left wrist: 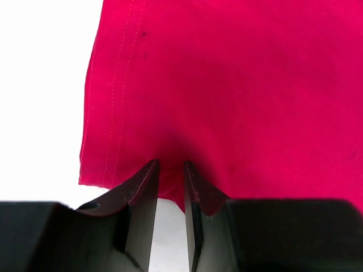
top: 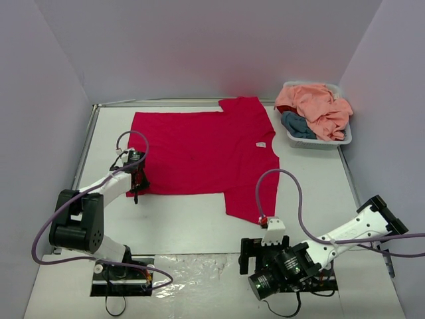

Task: Fold and stack the t-shirts
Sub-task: Flatten out the tshirt

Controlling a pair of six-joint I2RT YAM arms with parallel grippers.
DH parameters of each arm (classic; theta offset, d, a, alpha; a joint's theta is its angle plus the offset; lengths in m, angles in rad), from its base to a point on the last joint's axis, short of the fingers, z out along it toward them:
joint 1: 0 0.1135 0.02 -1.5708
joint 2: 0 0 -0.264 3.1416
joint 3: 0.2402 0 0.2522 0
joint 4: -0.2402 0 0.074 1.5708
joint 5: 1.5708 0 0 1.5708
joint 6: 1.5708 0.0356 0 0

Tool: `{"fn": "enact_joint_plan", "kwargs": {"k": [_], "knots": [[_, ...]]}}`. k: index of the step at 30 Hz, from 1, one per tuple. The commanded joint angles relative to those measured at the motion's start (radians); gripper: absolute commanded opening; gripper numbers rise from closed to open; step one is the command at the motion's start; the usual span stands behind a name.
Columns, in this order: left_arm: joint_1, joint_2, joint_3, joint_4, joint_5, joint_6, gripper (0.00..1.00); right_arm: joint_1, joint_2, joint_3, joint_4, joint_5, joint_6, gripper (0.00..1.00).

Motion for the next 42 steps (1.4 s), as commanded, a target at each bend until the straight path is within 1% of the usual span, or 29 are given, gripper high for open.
{"fn": "enact_joint_plan", "kwargs": {"k": [1,6,7,10,11,13,14,18,23,27,29,33,36,37,38,42], "knots": [[-0.006,-0.027,0.009,-0.001,-0.015,0.009,0.23,-0.054,-0.024,-0.032,-0.016,0.108,0.021,0.99],[-0.008,-0.029,0.009,-0.003,-0.017,0.009,0.23,-0.200,-0.031,-0.058,0.023,0.105,-0.088,0.99],[-0.009,-0.030,0.008,-0.004,-0.017,0.007,0.23,-0.247,-0.042,-0.069,0.027,0.105,-0.114,1.00],[-0.009,-0.030,0.009,-0.004,-0.017,0.009,0.23,-0.316,-0.068,-0.084,0.040,0.106,-0.157,0.99],[-0.009,-0.029,0.009,-0.004,-0.017,0.009,0.23,-0.374,-0.074,-0.093,0.042,0.103,-0.191,0.99],[-0.009,-0.030,0.009,-0.006,-0.017,0.009,0.23,-0.431,-0.076,-0.098,0.060,0.102,-0.234,0.99],[-0.009,-0.030,0.011,-0.004,-0.015,0.009,0.23,-0.475,-0.070,-0.098,0.066,0.102,-0.251,0.99],[-0.009,-0.030,0.011,-0.006,-0.013,0.009,0.23,-0.577,0.010,-0.075,0.071,0.102,-0.301,1.00],[-0.009,-0.032,0.012,-0.006,-0.015,0.009,0.23,-0.634,0.093,-0.046,0.111,0.106,-0.311,1.00],[-0.009,-0.033,0.012,-0.009,-0.013,0.009,0.23,-0.648,0.142,-0.026,0.116,0.129,-0.268,1.00],[-0.011,-0.035,0.012,-0.009,-0.015,0.009,0.23,-0.655,0.121,-0.037,0.126,0.146,-0.242,1.00],[-0.010,-0.035,0.012,-0.009,-0.013,0.009,0.23,-0.686,0.050,-0.077,0.172,0.151,-0.271,1.00],[-0.009,-0.035,0.012,-0.009,-0.013,0.009,0.23,-0.750,0.029,-0.109,0.189,0.142,-0.309,1.00],[-0.011,-0.035,0.011,-0.007,-0.013,0.009,0.23,-0.793,0.032,-0.118,0.198,0.117,-0.329,1.00],[-0.011,-0.038,0.011,-0.009,-0.013,0.009,0.23,-0.809,0.042,-0.135,0.221,0.106,-0.364,1.00],[-0.011,-0.044,0.008,-0.009,-0.015,0.009,0.23,-0.838,0.094,-0.153,0.264,0.085,-0.386,1.00]]}}
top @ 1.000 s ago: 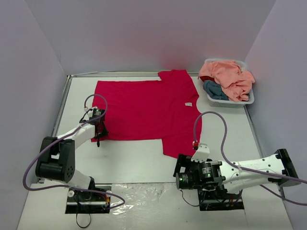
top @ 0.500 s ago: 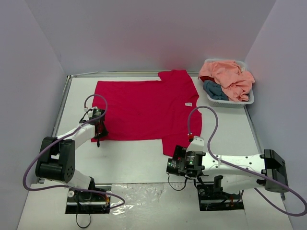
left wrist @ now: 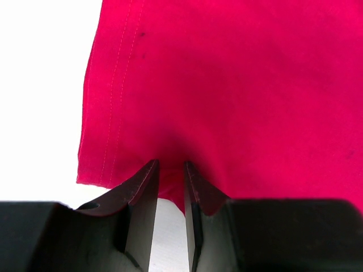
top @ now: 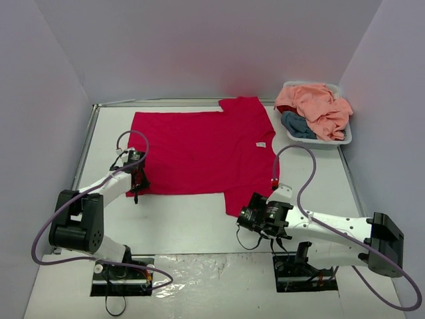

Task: Fold and stack the t-shirts
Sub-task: Flatten out the tshirt

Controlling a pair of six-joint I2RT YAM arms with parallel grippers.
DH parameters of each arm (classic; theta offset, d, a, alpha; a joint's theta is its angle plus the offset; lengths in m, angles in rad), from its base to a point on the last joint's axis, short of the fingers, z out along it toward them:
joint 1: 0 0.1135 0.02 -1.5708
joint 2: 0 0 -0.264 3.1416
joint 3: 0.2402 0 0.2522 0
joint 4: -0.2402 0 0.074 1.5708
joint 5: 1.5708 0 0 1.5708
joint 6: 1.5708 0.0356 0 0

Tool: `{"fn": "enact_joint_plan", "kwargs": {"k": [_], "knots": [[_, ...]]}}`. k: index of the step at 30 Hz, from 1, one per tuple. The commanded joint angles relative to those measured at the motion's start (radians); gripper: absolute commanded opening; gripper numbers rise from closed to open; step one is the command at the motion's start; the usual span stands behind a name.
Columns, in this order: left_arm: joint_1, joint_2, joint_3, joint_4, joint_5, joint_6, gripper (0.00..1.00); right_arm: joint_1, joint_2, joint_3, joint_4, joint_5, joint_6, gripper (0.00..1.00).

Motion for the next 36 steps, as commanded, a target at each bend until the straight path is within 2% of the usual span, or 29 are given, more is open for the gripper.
{"fn": "enact_joint_plan", "kwargs": {"k": [1,8,13,27,31,36], "knots": [[-0.009,-0.042,0.008,-0.008,-0.015,0.008,0.23,-0.012,0.050,-0.010,0.021,0.025,-0.033,1.00],[-0.009,-0.039,0.008,-0.007,-0.020,0.008,0.23,-0.058,0.142,0.093,0.032,0.136,-0.089,1.00],[-0.009,-0.037,0.008,-0.007,-0.020,0.008,0.23,-0.140,0.222,0.111,0.061,0.111,-0.179,1.00],[-0.010,-0.028,0.009,-0.004,-0.020,0.012,0.23,-0.299,0.268,0.087,0.158,0.123,-0.294,1.00],[-0.010,-0.031,0.006,0.000,-0.023,0.012,0.23,-0.327,0.279,0.116,0.181,0.189,-0.324,1.00],[-0.015,-0.026,0.008,0.000,-0.024,0.012,0.23,-0.348,0.273,0.182,0.256,0.341,-0.441,1.00]]}}
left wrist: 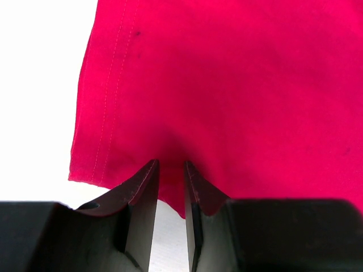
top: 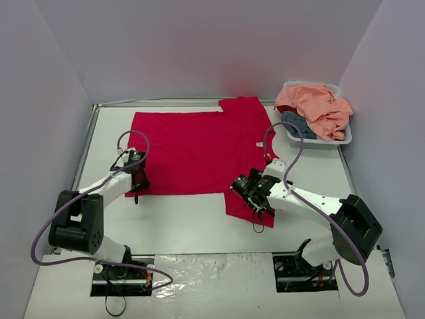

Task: Fold and stack the t-shirts
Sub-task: Flatten out the tshirt

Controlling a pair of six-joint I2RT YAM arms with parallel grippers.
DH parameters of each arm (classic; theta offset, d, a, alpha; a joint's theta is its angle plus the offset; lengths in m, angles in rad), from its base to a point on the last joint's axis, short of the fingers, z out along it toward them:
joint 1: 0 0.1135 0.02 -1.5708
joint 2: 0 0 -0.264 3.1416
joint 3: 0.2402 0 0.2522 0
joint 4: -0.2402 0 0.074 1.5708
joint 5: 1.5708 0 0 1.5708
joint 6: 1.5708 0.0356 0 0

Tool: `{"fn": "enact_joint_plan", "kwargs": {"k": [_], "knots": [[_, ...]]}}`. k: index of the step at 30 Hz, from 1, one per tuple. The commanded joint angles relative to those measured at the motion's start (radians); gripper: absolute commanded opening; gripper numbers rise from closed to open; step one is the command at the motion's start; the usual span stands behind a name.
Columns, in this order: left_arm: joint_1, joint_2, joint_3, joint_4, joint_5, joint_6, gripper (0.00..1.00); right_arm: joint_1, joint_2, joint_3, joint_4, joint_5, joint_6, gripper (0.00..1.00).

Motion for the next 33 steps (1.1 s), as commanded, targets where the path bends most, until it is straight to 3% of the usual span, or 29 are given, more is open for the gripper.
{"fn": "enact_joint_plan", "kwargs": {"k": [1,6,9,14,17,21,23,28,33], "knots": [[-0.010,-0.023,0.009,0.000,-0.023,0.010,0.23,-0.024,-0.002,0.070,0.033,0.178,-0.082,1.00],[-0.011,-0.017,0.012,0.000,-0.022,0.010,0.23,-0.103,0.085,0.135,0.110,0.304,-0.196,1.00],[-0.011,-0.013,0.015,-0.002,-0.025,0.011,0.23,-0.140,0.134,0.182,0.220,0.298,-0.369,1.00],[-0.013,-0.026,0.008,0.003,-0.030,0.011,0.23,-0.218,0.099,0.100,0.550,0.177,-0.621,1.00],[-0.020,-0.033,0.000,0.012,-0.026,0.011,0.23,-0.251,-0.010,-0.024,0.766,0.131,-0.790,1.00],[-0.029,-0.029,0.005,0.009,-0.030,0.013,0.23,-0.404,-0.229,-0.190,1.024,-0.137,-0.913,1.00],[-0.031,-0.027,0.006,0.009,-0.030,0.013,0.23,-0.439,-0.261,-0.238,1.125,-0.213,-1.020,1.00],[-0.034,-0.020,0.014,0.007,-0.028,0.014,0.23,-0.462,-0.182,-0.195,1.155,-0.216,-1.120,1.00],[-0.034,-0.020,0.009,0.010,-0.034,0.013,0.23,-0.507,-0.145,-0.282,1.411,-0.280,-1.207,1.00]]}}
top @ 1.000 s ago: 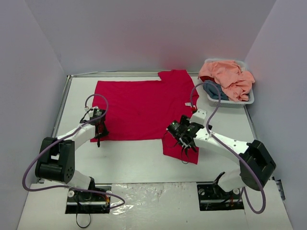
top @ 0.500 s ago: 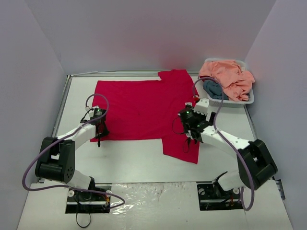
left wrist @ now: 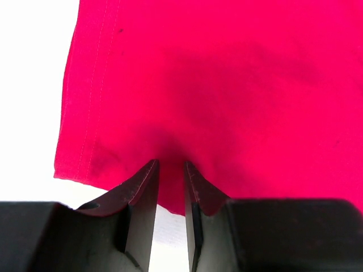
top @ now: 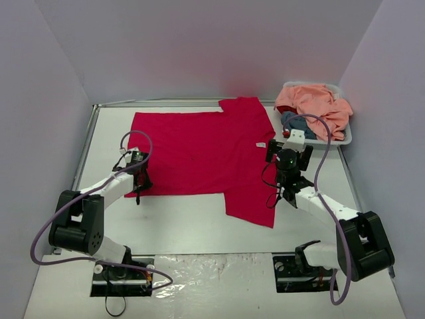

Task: Fold and stack the t-shirts
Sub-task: Flatten out the tshirt

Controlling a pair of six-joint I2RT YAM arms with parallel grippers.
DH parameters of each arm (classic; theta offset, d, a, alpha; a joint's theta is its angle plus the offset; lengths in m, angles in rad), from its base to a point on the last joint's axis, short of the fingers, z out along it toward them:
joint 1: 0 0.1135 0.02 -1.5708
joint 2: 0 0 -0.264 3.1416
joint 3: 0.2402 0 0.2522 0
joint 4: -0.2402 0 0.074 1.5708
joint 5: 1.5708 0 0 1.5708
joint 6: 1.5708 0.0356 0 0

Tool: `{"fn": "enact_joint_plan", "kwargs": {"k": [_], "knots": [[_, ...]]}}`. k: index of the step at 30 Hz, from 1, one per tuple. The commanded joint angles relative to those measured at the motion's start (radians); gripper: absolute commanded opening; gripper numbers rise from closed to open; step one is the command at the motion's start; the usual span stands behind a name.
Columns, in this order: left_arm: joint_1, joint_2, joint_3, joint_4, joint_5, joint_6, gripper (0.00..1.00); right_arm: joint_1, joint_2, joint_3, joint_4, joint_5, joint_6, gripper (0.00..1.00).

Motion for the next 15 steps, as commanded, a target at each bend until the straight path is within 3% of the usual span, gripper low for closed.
{"fn": "enact_joint_plan", "kwargs": {"k": [1,4,15], "knots": [[-0.004,-0.021,0.010,0.005,-0.027,0.012,0.23,-0.032,0.012,-0.040,0.223,-0.054,-0.106,1.00],[-0.006,-0.021,0.008,0.008,-0.029,0.010,0.23,-0.083,0.039,-0.041,0.226,-0.114,-0.140,1.00],[-0.015,-0.030,0.005,0.017,-0.041,0.012,0.23,-0.135,0.232,-0.170,0.632,-0.138,-0.207,1.00]]}}
